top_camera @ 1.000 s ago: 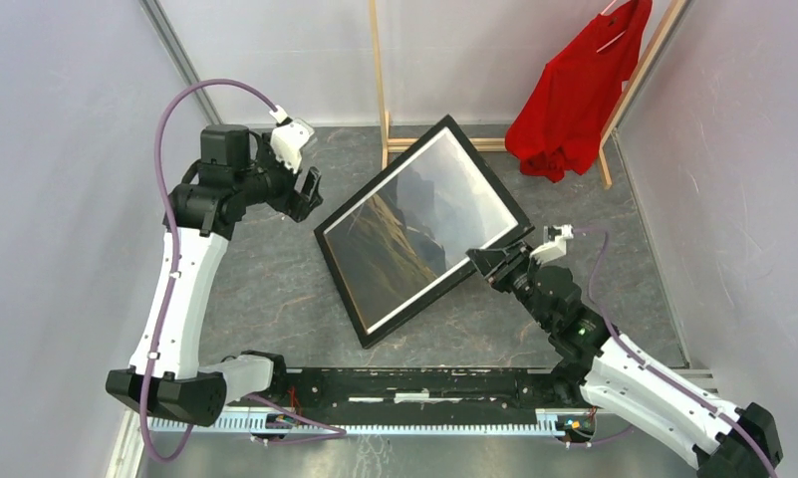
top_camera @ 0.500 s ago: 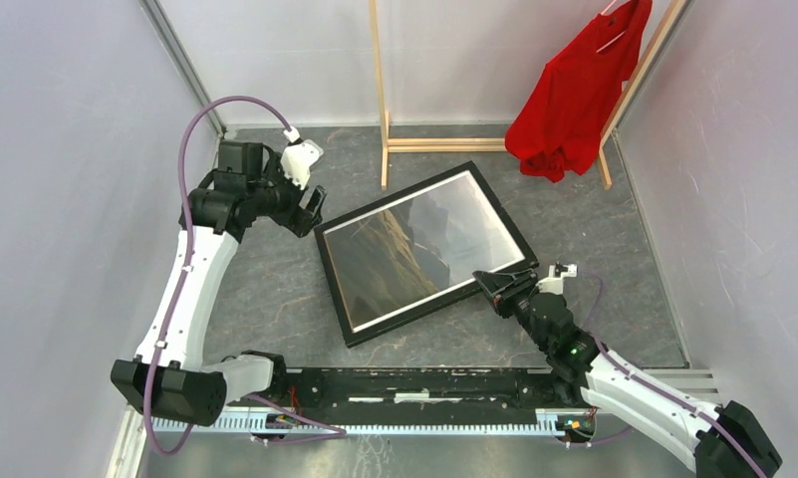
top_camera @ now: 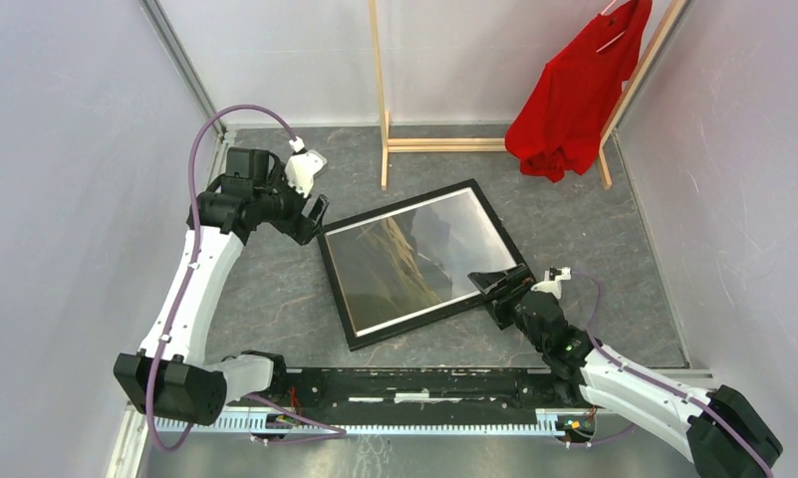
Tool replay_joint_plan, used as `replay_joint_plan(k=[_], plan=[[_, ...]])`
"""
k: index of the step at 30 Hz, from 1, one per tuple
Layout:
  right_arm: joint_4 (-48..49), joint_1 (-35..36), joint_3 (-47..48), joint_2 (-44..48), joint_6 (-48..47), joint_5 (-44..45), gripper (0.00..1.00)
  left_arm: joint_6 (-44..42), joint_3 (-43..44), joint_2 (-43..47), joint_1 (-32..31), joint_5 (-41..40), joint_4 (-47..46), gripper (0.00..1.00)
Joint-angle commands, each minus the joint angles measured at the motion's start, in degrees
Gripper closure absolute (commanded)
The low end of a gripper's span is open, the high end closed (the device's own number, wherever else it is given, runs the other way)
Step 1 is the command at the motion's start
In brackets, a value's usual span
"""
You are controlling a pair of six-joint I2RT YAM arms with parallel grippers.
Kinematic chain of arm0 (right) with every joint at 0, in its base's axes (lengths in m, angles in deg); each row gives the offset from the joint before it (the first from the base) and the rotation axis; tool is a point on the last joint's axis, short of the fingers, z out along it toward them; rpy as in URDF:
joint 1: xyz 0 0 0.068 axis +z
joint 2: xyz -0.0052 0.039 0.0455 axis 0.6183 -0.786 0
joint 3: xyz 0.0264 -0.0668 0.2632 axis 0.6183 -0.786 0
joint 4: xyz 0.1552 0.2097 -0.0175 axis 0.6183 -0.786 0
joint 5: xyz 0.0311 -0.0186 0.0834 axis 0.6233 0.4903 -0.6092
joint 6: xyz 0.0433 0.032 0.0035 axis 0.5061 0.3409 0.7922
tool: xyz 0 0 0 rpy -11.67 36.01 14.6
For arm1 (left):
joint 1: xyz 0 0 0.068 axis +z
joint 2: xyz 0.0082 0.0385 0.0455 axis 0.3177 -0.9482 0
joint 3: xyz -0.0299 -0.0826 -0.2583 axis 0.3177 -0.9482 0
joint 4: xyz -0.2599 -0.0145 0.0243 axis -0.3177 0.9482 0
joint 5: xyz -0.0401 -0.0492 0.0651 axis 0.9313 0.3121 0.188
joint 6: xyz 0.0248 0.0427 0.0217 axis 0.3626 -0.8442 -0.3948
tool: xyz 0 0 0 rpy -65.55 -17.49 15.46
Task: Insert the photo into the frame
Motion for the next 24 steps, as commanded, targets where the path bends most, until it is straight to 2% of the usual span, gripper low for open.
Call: replay_joint_plan(k=[1,5,7,9,12,15,20,24], plan=[[-0.9,0.1,-4.5,0.5,-2.9,1.8,0.02,-2.7,-0.2,-0.6,0.3,-0.3,-2.2,0.1],[-6.8,0.1,-1.2,0.5,-5.3,1.5,0.02,-2.7,-1.0,-0.3,0.2,-0.3,-2.7,0.07],[-11.2,0.1,1.7,-0.2,-6.5,-1.0,0.02,-2.2,-1.2,-0.5,0.2,-0.5,-2.9,0.02],[-15.8,0.0,3.6,-1.5,-8.3,-5.7,0.02,-1.4,-1.2,-1.1,0.3,-1.1,-3.1,0.0],[-25.7,0.1,7.7,-5.1,-17.1,-13.3,0.02,-0.7,-1.1,-2.7,0.3,-2.8,-3.4,0.0],[-39.4,0.0,15.1,-9.3,-29.6,-14.0,0.02,1.0,-2.4,-3.0,0.6,-4.2,-6.2,0.0],[-52.6,0.0,18.1,-12.6,-39.7,-12.4,0.02,2.6,-3.2,-4.4,1.1,-4.7,-9.0,0.0],[-58.6,0.0,26.6,-9.9,-45.1,-3.0,0.02,3.3,-4.6,-4.7,2.0,-5.1,-11.6,0.0]])
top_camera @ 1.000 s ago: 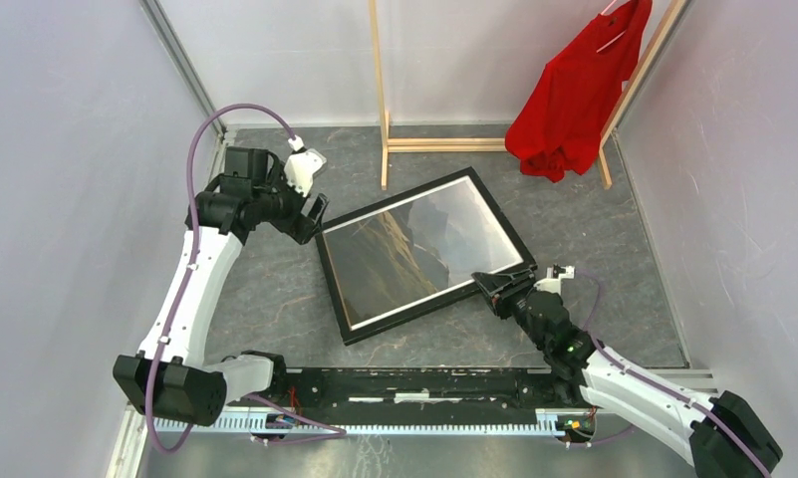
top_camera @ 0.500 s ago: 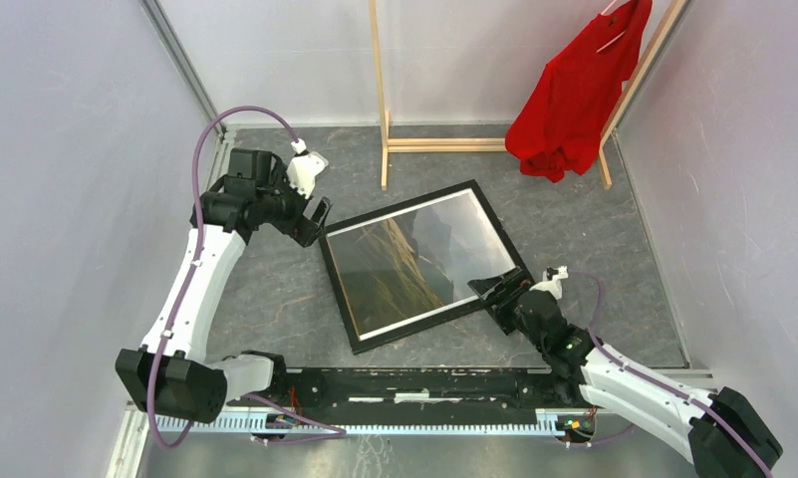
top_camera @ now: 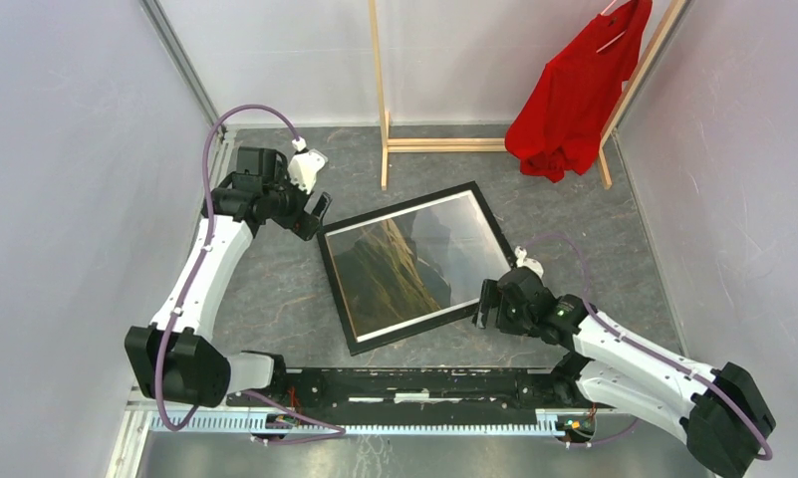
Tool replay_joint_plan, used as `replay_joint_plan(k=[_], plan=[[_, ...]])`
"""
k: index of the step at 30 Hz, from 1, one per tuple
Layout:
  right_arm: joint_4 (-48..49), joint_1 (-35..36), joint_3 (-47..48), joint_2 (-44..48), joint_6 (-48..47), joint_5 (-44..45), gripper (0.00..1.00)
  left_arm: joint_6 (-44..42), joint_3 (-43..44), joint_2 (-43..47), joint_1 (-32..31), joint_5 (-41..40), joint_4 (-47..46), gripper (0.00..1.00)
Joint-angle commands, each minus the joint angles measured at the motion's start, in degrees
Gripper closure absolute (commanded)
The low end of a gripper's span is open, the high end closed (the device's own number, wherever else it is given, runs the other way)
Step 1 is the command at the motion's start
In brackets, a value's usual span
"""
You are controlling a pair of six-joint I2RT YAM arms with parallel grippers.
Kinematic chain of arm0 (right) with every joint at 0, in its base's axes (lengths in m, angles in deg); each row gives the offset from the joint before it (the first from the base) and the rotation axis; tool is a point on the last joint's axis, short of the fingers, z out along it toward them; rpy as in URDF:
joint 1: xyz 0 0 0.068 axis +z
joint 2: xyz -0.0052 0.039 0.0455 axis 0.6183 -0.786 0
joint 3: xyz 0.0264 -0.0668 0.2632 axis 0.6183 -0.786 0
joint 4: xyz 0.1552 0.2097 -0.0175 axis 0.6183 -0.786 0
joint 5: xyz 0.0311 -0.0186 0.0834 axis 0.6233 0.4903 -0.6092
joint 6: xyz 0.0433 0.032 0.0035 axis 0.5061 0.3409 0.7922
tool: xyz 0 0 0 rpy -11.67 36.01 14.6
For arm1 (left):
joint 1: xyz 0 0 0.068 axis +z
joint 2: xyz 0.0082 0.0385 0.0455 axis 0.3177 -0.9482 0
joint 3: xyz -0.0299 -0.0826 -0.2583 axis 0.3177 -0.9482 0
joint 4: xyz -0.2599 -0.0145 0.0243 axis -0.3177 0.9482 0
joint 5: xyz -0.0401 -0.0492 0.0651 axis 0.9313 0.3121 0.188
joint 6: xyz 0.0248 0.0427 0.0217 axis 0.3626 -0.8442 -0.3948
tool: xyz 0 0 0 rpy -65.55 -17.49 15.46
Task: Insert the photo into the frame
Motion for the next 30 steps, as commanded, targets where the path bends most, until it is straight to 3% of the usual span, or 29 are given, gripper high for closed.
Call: replay_joint_plan(k=[1,3,7,9,13,15,17,20,27,30], plan=[[-14.6,-0.1,7.5,2.5,-11.4,9.8,0.02,3.3,-2.5,0.3,1.2,-1.0,-6.7,0.0],[-10.3,-0.4,11.2,3.3,-14.8,15.0,0.02,5.5,-5.1,0.8,1.6,-1.5,-10.5,0.0],[2.2,-2.2,13.1,-0.4,-23.8,33.6,0.02,8.6,-11.6,-0.7,2.6,-3.1,-20.9,0.0],[11.2,-4.6,10.6,-1.4,-30.1,41.0,0.02,10.3,-16.2,-2.3,4.1,-3.0,-28.6,0.0],[37.7,-11.4,-1.0,-0.1,-47.0,47.1,0.02,16.1,-24.2,-7.0,10.0,0.5,-44.9,0.0],[52.7,-15.6,-8.9,0.5,-52.8,47.4,0.02,18.6,-27.5,-9.6,11.9,1.2,-52.8,0.0],[61.7,-19.9,-14.6,0.0,-54.3,46.6,0.02,20.2,-29.7,-11.9,12.6,1.6,-58.4,0.0],[70.2,-25.7,-19.8,-2.8,-50.3,45.2,0.02,22.4,-34.8,-13.4,13.1,1.2,-69.1,0.0],[91.6,-30.4,-23.9,-17.4,-58.3,41.1,0.02,27.3,-45.6,-12.0,13.4,1.0,-91.9,0.0],[102.2,-31.1,-27.1,-21.8,-57.0,39.0,0.02,29.0,-54.3,-12.5,13.3,1.9,-108.6,0.0]])
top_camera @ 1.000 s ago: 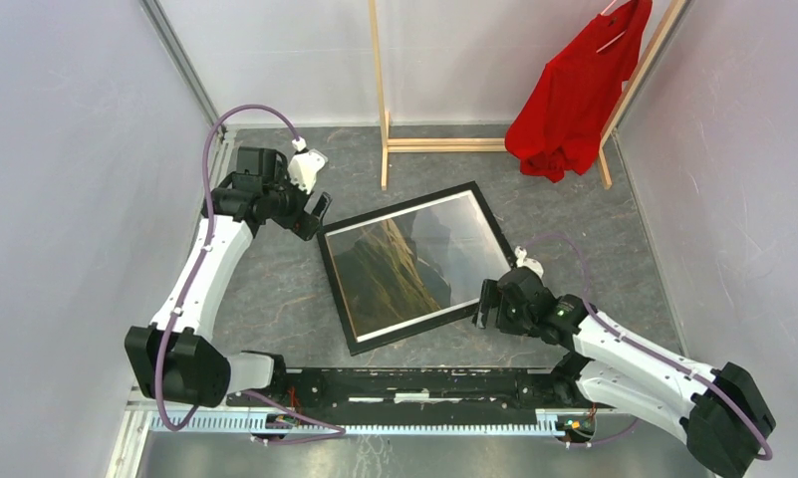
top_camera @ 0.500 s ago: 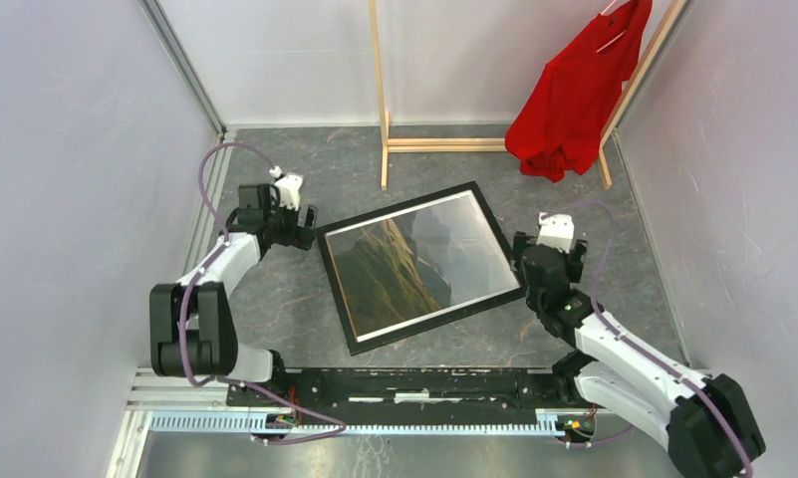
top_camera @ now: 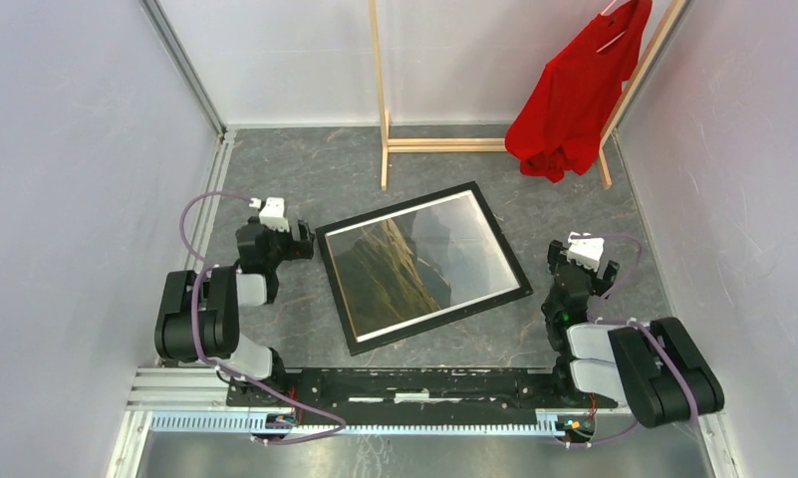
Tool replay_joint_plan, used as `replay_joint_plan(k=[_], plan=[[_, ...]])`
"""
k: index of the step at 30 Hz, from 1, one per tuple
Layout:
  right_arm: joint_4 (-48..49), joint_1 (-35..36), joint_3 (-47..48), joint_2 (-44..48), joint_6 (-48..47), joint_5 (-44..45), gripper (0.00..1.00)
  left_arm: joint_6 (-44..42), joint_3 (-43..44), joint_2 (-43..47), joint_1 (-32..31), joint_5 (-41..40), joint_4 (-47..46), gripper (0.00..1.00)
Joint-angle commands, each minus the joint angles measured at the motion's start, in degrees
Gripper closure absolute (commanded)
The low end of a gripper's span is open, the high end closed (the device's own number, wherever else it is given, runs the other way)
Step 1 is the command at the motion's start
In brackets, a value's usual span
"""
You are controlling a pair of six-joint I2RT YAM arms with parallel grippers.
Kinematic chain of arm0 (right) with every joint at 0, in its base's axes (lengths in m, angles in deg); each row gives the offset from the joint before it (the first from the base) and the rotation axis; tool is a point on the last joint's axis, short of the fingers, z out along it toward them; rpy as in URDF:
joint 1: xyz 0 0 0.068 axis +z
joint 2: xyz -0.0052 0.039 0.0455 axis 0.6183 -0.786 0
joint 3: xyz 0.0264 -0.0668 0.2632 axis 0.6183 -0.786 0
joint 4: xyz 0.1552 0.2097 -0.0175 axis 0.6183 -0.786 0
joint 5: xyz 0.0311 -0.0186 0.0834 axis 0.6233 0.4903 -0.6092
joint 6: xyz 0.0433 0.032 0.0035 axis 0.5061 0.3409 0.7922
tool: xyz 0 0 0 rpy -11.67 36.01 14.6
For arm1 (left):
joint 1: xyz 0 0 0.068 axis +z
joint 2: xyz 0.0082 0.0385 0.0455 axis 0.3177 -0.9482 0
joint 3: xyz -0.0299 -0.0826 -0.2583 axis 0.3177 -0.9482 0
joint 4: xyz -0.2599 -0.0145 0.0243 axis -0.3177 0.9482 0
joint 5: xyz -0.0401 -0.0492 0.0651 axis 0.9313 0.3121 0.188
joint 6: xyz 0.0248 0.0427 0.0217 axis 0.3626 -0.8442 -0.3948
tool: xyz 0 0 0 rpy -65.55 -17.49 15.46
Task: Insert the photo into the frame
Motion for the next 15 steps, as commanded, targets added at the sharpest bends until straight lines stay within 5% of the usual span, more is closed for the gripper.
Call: replay_joint_plan(k=[1,5,7,8,11,15], plan=[[25.3,-1.0,-7.3,-5.8,-2.8,-2.9,0.02,5.0,-9.1,1.0,0.2,1.7,-29.6,0.0],[25.2,-1.1,-6.6,-7.3,-6.3,-11.3,0.02,2.3,-14.5,-2.1,-2.3,0.0,-42.0,0.0],[28.6,-1.0,-6.4,-11.2,-9.6,-19.6,0.02,0.3,-11.8,-0.3,-3.4,-0.8,-32.7,0.0],[34.3,-1.1,-7.4,-13.6,-10.8,-19.6,0.02,1.1,-12.1,-1.1,-3.4,-0.8,-35.8,0.0],[25.7,-2.2,-5.0,-11.5,-8.3,-20.4,0.02,0.7,-12.4,-0.2,-3.4,-0.9,-34.7,0.0],[26.6,-3.2,-5.3,-11.7,-7.9,-21.4,0.02,1.1,-12.7,-0.6,-3.4,-1.0,-35.9,0.0]])
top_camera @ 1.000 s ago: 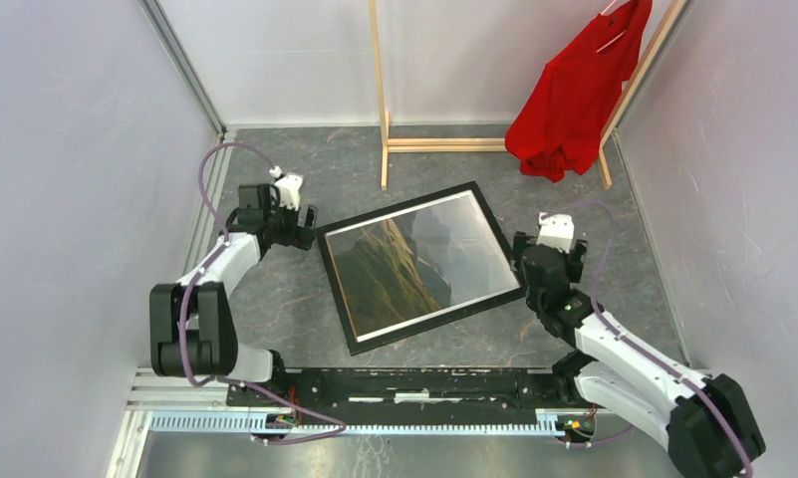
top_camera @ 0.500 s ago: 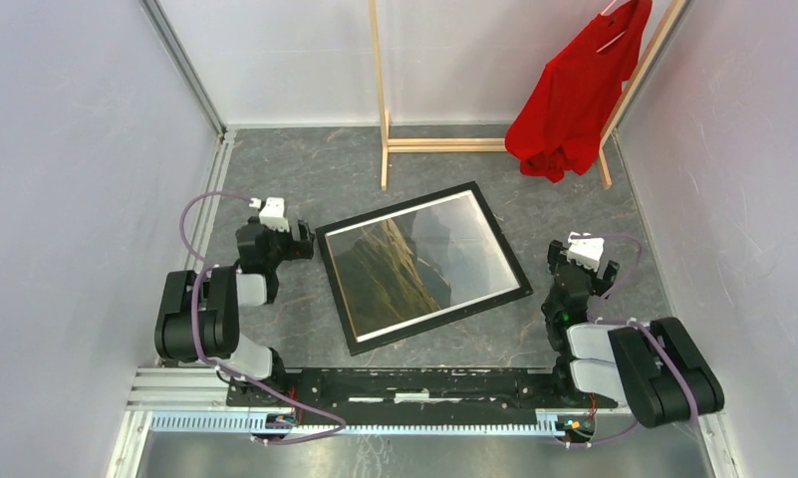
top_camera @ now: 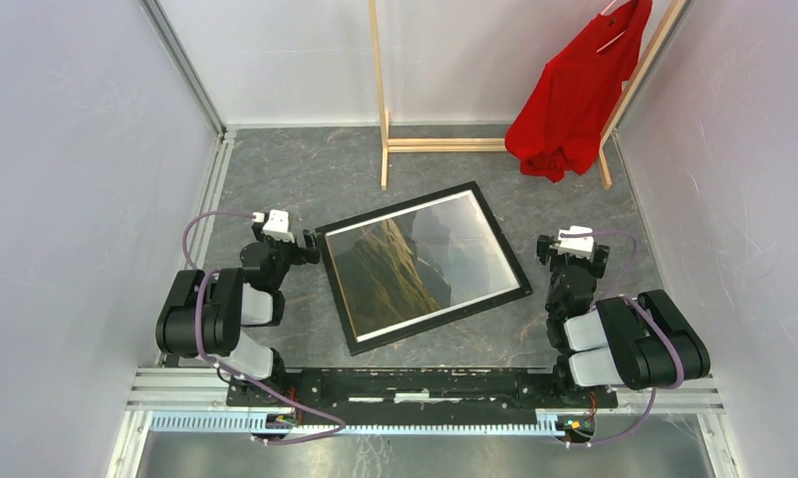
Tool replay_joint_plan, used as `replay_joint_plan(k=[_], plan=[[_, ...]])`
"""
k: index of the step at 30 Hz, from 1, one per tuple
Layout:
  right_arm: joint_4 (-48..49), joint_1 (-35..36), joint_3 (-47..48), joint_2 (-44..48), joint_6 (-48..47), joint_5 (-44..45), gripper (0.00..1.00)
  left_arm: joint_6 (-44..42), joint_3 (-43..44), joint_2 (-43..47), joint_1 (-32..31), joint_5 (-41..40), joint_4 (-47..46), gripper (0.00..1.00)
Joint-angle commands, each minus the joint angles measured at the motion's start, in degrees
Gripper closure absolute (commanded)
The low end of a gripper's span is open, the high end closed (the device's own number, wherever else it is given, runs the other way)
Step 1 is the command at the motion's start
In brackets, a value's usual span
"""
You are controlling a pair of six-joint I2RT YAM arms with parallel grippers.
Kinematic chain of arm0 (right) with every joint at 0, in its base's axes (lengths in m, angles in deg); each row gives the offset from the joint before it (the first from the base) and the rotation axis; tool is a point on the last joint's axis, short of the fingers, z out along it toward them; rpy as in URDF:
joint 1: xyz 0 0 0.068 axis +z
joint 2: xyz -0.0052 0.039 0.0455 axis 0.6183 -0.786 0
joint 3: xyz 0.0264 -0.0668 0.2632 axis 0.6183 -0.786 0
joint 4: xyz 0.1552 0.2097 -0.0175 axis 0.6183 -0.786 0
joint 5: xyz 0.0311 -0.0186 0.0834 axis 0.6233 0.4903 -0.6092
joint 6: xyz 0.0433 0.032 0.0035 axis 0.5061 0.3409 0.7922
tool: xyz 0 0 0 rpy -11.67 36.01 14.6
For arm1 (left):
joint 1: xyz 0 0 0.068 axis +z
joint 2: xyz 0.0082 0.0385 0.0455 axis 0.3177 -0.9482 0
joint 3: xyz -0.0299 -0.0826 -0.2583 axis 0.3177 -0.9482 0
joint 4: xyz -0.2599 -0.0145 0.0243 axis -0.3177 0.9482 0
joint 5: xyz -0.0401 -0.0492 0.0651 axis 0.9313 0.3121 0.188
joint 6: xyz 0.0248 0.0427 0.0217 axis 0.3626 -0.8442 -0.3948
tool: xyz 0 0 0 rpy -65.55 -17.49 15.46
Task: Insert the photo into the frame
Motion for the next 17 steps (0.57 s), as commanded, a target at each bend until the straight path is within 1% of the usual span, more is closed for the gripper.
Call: replay_joint_plan(k=[1,17], plan=[[4.0,-0.8,-5.5,0.4,-0.9,-3.5,0.02,-0.6,0.5,0.3,-0.1,-0.6,-5.3,0.0],[3.6,-0.9,-5.5,0.6,-0.8,-3.6,0.02,-0.5,0.8,0.0,-0.1,-0.2,-5.2,0.0]])
